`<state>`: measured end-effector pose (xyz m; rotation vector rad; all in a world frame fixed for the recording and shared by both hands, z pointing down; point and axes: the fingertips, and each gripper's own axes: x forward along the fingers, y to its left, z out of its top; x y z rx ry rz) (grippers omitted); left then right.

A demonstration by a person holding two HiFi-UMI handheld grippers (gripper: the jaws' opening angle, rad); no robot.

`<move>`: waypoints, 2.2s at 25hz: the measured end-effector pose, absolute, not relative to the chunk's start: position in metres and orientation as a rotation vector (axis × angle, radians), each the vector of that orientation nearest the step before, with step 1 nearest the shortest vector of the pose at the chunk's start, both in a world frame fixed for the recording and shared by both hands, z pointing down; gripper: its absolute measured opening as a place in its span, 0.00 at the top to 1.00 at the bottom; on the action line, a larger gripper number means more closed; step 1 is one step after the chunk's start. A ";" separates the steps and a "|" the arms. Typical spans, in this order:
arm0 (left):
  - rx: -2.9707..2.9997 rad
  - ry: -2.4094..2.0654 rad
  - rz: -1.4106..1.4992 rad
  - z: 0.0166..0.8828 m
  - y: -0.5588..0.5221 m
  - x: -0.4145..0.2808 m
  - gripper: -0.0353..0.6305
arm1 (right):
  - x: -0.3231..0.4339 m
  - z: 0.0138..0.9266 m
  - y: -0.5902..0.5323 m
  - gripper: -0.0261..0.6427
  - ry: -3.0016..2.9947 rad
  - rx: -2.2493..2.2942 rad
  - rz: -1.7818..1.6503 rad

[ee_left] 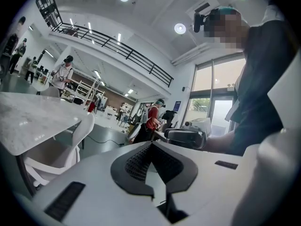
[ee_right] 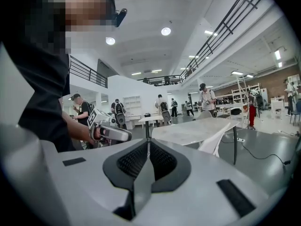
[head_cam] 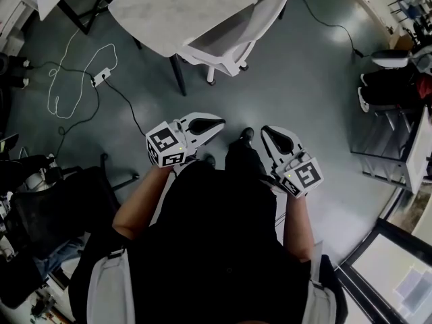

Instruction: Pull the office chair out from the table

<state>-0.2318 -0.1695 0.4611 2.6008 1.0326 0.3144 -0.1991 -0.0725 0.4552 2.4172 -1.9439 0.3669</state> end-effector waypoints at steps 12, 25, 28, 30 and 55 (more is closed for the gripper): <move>2.626 0.937 0.380 0.462 -0.154 -0.114 0.93 | -0.071 0.454 -0.074 0.92 -2.062 2.326 0.355; 2.672 0.801 0.399 0.462 -0.144 -0.001 0.93 | 0.033 0.466 -0.055 0.92 -2.168 2.193 0.382; 2.671 0.811 0.422 0.462 -0.137 0.008 0.93 | 0.047 0.467 -0.055 0.92 -2.177 2.196 0.377; 2.682 0.812 0.429 0.462 -0.137 0.015 0.93 | 0.057 0.464 -0.056 0.92 -2.182 2.201 0.368; 2.768 0.708 0.440 0.475 -0.208 0.174 0.93 | 0.218 0.470 -0.152 0.92 -2.178 1.930 0.289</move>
